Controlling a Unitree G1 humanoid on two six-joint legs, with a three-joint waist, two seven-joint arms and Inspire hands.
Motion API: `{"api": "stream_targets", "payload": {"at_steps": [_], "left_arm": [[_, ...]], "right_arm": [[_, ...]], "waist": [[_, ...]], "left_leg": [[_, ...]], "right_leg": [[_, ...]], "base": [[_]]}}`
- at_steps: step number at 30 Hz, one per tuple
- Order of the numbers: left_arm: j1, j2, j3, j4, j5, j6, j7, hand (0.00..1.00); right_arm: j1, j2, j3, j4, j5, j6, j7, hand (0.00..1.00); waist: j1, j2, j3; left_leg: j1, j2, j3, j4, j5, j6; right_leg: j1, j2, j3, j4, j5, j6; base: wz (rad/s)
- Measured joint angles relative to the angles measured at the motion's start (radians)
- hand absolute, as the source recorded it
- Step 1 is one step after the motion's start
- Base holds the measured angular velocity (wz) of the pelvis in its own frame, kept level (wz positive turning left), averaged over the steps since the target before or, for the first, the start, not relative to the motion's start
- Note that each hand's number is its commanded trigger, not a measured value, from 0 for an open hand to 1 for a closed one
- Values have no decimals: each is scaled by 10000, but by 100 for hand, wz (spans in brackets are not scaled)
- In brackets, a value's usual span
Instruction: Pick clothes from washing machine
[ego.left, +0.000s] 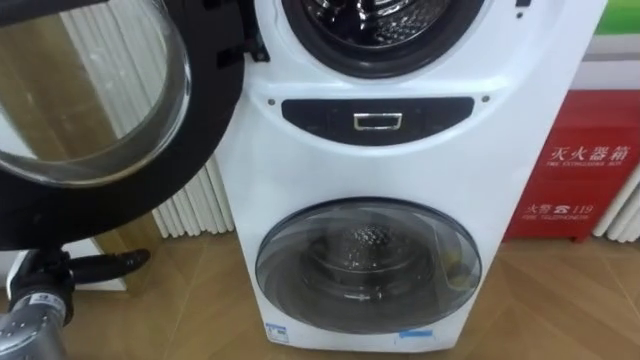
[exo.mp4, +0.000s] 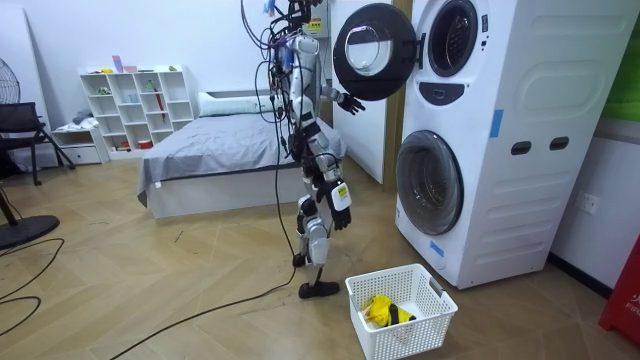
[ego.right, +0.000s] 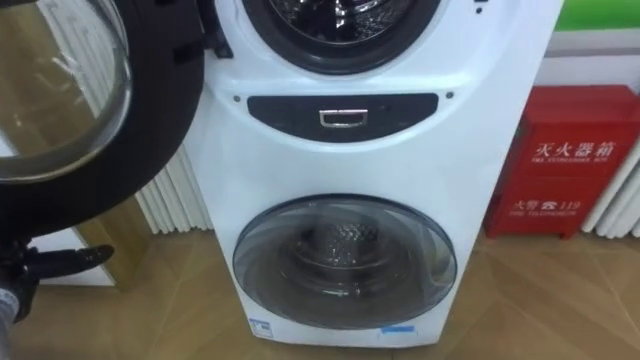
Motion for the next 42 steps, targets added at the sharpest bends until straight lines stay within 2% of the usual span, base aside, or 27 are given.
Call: {"api": "stream_targets", "payload": {"at_steps": [4, 7, 10, 11, 15, 20, 23, 25, 29, 30, 34, 37, 39, 40, 41, 42], "left_arm": [[5, -16, -13, -103, 0, 1, 229, 0], [85, -213, -12, -501, 576, 24, 434, 0], [148, -290, -14, -1498, 1425, 713, 798, 0], [394, -319, -14, -1968, 1781, 862, 958, 0], [1024, -590, -107, -3081, 2845, 892, 1174, 0], [1944, -677, -424, -4628, 2872, 986, 1415, 0], [2216, -734, -716, -5133, 2872, 985, 1676, 0], [2315, -733, -828, -5290, 2871, 985, 1778, 0], [2950, -736, -965, -6109, 2850, 985, 1709, 0], [3116, -769, -1124, -6378, 2856, 982, 1651, 0], [3542, -1094, -1790, -6985, 2877, 957, 1631, 0], [3920, -1104, -2302, -7317, 3231, 919, 1547, 0], [3999, -1087, -2643, -7440, 3266, 870, 1195, 0], [4001, -1047, -3109, -7500, 3418, 805, 744, 0], [4001, -1053, -3658, -7528, 3697, 569, 241, 0], [3995, -1067, -3914, -7578, 3941, 289, -3, 0]], "right_arm": [[48, 0, 29, -210, -44, -50, -56, 0], [53, 0, 79, -208, -86, -131, -47, 0], [51, 93, -102, -206, -323, -201, -4, 0], [45, 96, -196, -206, -356, -203, 41, 0], [-26, 172, -216, -132, -394, -249, 132, 0], [-97, 381, -207, -92, -355, -327, 251, 0], [-442, 380, -85, 292, -219, -407, 247, 0], [-639, 356, 120, 535, -155, -414, 239, 0], [-822, 298, 607, 587, -150, -470, 261, 0], [-854, 246, 745, 604, -138, -474, 286, 0], [-1439, 72, 1169, 1332, -50, -515, 399, 0], [-1633, 19, 1522, 1514, -70, -589, 386, 0], [-1647, -43, 1549, 1528, -76, -689, 385, 0], [-1702, -53, 1555, 1553, -107, -704, 386, 0], [-1824, -47, 1623, 1578, -163, -716, 391, 0], [-1896, -40, 1689, 1603, -179, -751, 392, 0]], "waist": [[-18, 16, 23], [-28, -24, 57], [-17, -157, 57], [-24, -174, 87], [-51, -289, 144], [-83, -283, 187], [-91, -267, 267], [-89, -255, 275], [-89, -325, 255], [-89, -327, 273], [-84, -275, 310], [-106, -297, 298], [-127, -295, 299], [-191, -306, 301], [-311, -324, 311], [-370, -347, 326]], "left_leg": [[-13, 19, -49, -13, -11, -26], [-65, 1, -215, 22, -22, -38], [-354, 9, -520, 212, -67, -45], [-385, 10, -571, 214, -68, -46], [-401, 10, -797, 220, -117, -53], [-573, 1, -1076, 301, -187, -29], [-601, -13, -1206, 278, -195, -21], [-601, -20, -1236, 252, -194, -20], [-613, -37, -1316, 251, -193, -17], [-619, -144, -1449, 251, -189, -11], [-622, -189, -1484, 245, -180, 84], [-607, -231, -1470, 247, -152, 131], [-608, -290, -1480, 239, -122, 171], [-610, -339, -1493, 239, -105, 190], [-615, -359, -1462, 239, -95, 196], [-614, -359, -1429, 237, -95, 196]], "right_leg": [[17, 17, -53, -17, -27, -42], [144, 13, -177, -221, -25, -45], [85, 14, -378, -218, -25, -45], [68, 15, -402, -204, -25, -45], [142, 22, -519, -198, -24, -44], [154, 10, -572, -211, -22, -44], [154, 0, -556, -196, -23, -42], [160, -16, -603, -188, -24, -41], [182, -50, -674, -191, -25, -40], [220, -75, -702, -199, -26, -39], [247, -189, -787, -205, -70, 33], [302, -222, -805, -197, -71, 33], [322, -281, -826, -193, -119, 110], [327, -332, -870, -202, -159, 173], [302, -354, -908, -209, -175, 198], [285, -358, -911, -223, -180, 205]], "base": [[3], [17], [26], [15], [17], [19], [12], [6], [6], [22], [11], [0], [2], [-5], [-12], [-23]]}}
